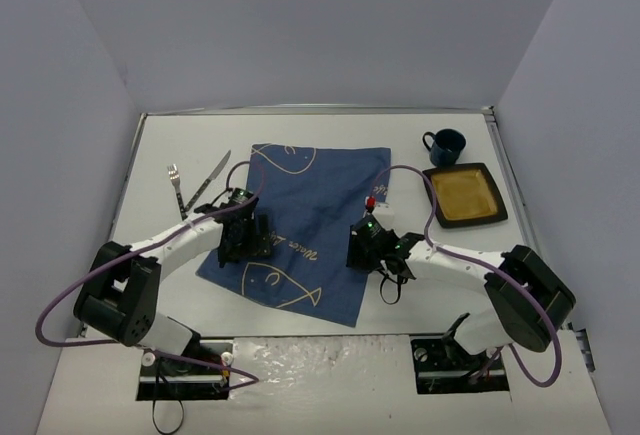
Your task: Set the dinner table for one person
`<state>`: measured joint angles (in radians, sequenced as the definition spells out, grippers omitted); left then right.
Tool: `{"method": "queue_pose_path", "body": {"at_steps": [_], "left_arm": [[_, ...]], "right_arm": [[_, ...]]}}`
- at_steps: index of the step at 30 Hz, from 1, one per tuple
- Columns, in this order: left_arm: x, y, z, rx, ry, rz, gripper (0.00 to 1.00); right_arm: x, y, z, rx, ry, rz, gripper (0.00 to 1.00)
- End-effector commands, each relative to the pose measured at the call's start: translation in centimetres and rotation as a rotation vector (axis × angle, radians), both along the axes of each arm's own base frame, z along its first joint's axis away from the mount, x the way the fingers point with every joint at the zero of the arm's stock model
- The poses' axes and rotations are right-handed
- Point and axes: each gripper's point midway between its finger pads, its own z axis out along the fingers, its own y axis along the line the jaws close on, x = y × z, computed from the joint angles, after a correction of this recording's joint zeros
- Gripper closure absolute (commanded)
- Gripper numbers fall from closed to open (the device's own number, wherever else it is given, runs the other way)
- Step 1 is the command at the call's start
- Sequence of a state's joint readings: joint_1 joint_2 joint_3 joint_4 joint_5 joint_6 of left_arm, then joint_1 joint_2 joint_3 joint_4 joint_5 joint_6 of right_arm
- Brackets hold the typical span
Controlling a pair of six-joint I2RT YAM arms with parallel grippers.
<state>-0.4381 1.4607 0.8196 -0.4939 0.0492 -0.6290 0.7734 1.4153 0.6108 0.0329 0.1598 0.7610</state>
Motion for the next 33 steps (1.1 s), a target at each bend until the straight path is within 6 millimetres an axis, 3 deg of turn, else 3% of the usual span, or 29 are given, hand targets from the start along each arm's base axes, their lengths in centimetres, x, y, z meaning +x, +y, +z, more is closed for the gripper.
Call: {"method": "queue_pose_path", "body": {"at_steps": [1,4,6,9,12,14,16,17,18,21,23,27,31,33], "left_arm": [[0.6,-0.7,-1.7,-0.046,-0.018,0.067,0.33],[-0.6,-2.2,-3.9,-0.110,0.058,0.057,0.38],[-1.7,-3.8,-4.8,-0.132,0.104,0.011,0.44],[-3.7,-9.0,-3.8,-0.171,0.131,-0.159,0.46],[-5.9,-14.4,-1.4,-0.243,0.123,-0.327,0.48],[-6.7,-16.7,0.9,-0.293,0.092,-0.400,0.48],[-7.2,-17.5,3.5,-0.313,0.056,-0.443,0.48],[-7.1,-17.2,4.4,-0.304,0.042,-0.446,0.47],[-6.3,-16.5,5.2,-0.288,0.022,-0.430,0.44],[-3.7,-13.6,7.9,-0.237,-0.033,-0.382,0.33],[-0.7,-12.4,11.0,-0.218,-0.111,-0.362,0.27],[7.5,-9.3,14.0,-0.160,-0.241,-0.299,0.28],[15.8,-9.0,14.4,-0.083,-0.314,-0.375,0.29],[18.9,-9.1,13.9,-0.038,-0.337,-0.437,0.29]], "right_arm": [[0.8,-0.5,-1.0,-0.021,-0.025,-0.058,0.65],[0.5,-1.9,-1.4,-0.075,-0.009,-0.079,0.89],[0.4,-3.7,-1.3,-0.125,0.009,-0.113,0.94],[2.1,-7.9,1.3,-0.213,-0.040,-0.209,0.98],[4.2,-11.9,4.6,-0.238,-0.100,-0.317,0.96],[5.4,-13.2,6.4,-0.234,-0.131,-0.350,0.91],[6.9,-14.3,8.3,-0.222,-0.160,-0.377,0.79],[7.5,-14.4,8.9,-0.225,-0.169,-0.371,0.63],[7.9,-14.1,9.3,-0.224,-0.174,-0.355,0.52],[9.1,-13.0,10.9,-0.192,-0.195,-0.304,0.35],[9.3,-12.1,11.7,-0.148,-0.206,-0.275,0.32],[8.5,-9.8,11.7,-0.020,-0.198,-0.230,0.31],[7.1,-8.8,9.9,0.054,-0.174,-0.249,0.26],[6.5,-8.4,9.0,0.071,-0.163,-0.257,0.22]]}}
